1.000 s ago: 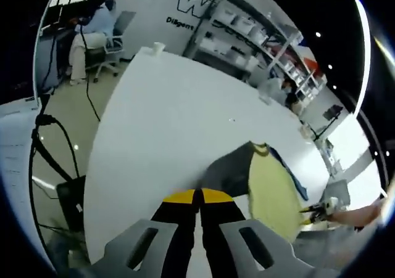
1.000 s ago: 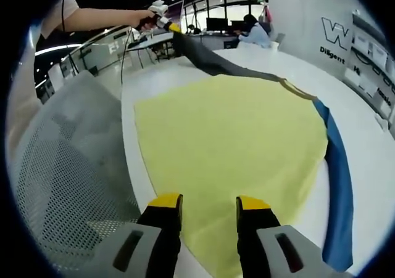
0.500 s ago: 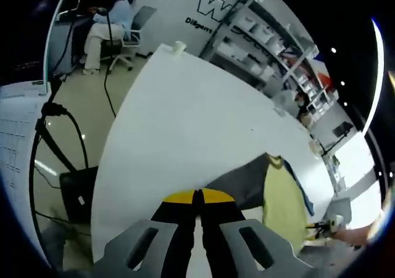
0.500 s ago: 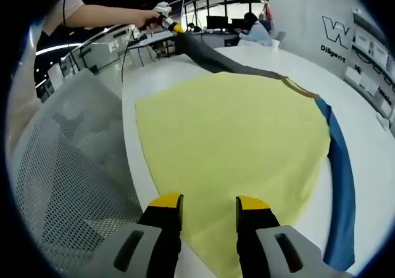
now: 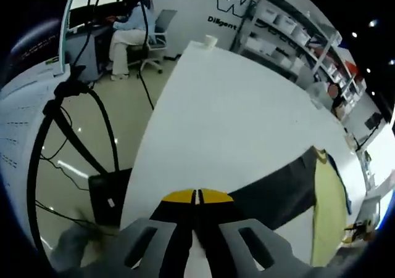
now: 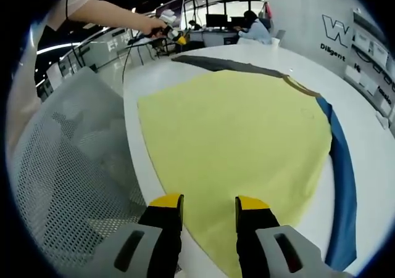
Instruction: Fold the garment on the visible template until the final outline fits inside the template.
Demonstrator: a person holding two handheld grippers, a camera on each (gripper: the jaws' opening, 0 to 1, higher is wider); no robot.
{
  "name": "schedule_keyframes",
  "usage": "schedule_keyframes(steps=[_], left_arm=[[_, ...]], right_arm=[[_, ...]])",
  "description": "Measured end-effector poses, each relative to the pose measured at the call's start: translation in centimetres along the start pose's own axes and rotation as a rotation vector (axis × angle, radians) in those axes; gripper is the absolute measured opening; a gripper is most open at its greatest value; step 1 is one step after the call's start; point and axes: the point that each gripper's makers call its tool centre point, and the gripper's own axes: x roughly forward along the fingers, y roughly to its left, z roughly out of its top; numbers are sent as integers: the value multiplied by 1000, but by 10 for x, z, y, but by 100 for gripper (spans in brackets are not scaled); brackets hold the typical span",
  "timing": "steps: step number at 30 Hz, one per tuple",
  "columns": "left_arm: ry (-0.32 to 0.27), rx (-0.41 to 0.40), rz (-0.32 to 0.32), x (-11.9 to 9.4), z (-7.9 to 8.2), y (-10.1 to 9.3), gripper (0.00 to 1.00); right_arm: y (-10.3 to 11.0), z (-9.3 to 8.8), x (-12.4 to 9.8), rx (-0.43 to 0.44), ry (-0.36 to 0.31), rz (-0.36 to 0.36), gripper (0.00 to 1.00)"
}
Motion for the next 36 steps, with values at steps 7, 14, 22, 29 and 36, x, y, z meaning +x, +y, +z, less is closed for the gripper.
schedule_keyframes(steps=[7,14,22,29,36], left_arm=[[92,162,-93,-3,-42,-26,14],[144,252,-83,-9,-69,-47,12],[173,331,-32,-11,-90,-40,1],[191,314,-5,-22,-96,-39,1],[137,303,14,-37,-89,-44,1]], right_arm=[[2,2,2,-2,-6,3,31],[3,4,1,-9,-9,2,31],[2,2,-3,-4,-14,-8,31],[-5,-3,-10,18,-23,-28,32],[-31,-4,-26,86,-65,-91,32]])
